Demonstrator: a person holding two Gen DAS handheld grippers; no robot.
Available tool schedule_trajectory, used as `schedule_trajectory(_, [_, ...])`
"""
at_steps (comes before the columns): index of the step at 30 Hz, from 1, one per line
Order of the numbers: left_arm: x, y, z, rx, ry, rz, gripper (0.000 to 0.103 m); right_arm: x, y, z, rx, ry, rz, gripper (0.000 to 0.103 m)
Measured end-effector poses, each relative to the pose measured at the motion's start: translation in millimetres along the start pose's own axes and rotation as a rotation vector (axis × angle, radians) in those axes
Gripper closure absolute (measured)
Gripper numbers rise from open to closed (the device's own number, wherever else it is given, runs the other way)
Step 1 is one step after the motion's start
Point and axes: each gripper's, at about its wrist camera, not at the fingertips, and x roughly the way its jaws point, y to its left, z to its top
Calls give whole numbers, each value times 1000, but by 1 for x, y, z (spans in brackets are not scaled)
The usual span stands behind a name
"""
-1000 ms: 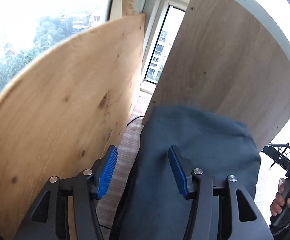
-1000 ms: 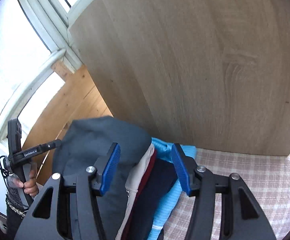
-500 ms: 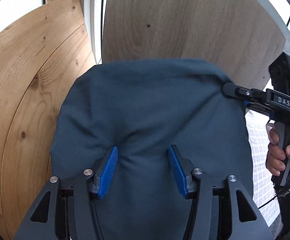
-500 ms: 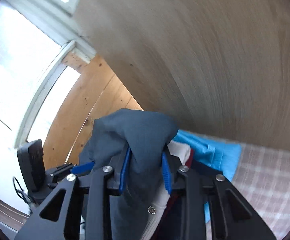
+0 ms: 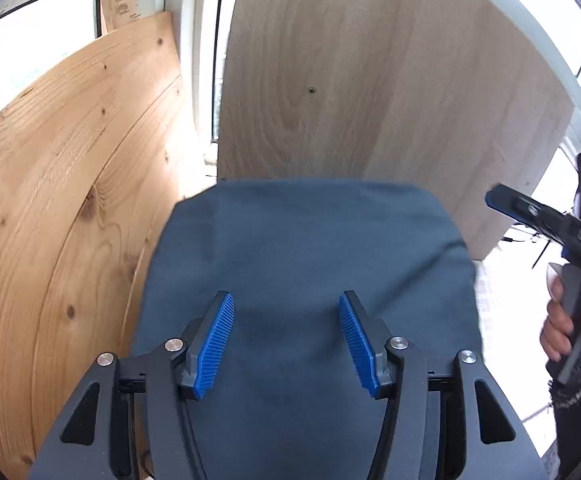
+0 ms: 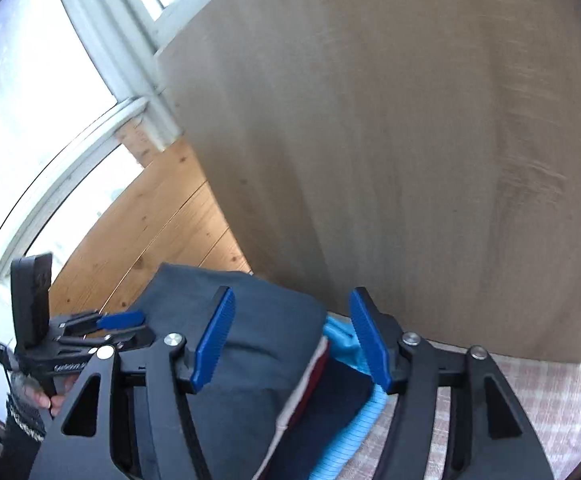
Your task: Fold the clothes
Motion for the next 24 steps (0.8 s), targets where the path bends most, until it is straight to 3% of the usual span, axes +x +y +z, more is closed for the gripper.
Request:
schedule_trajectory(2, [20,7,8,-16,30,24,44,7,20,1,-67,20,30,35])
schedule_trajectory(5, [34,14,15,-49,51,49,39,55,19,-7,-145,153,-155,34])
schedule_trajectory(10, [-4,14,10,-37,-22,132,43,0,9,-10,-34,72,-225,34])
schedule_trajectory(12, [-29,14,-9,-48,-51,101,42,-44,19,-22,-71,2,-206,33])
schedule_trajectory(15, [-61,9,-48,-60,-94,65,42,-89,54,-62,-160,-29,-79,33])
schedule_trajectory(19, [-82,-14,-108,-42,-100,2,42,-98,94,-127,-268,33,-4,33])
schedule_trajectory(20, [-79,-19,-122,-35,-83,-10,42,-94,104,-144,-304,68,-6,33])
schedule_trajectory(24, [-61,-30,-171,-33,4,-26,42,-86,116,-204,-457,177,-158,33])
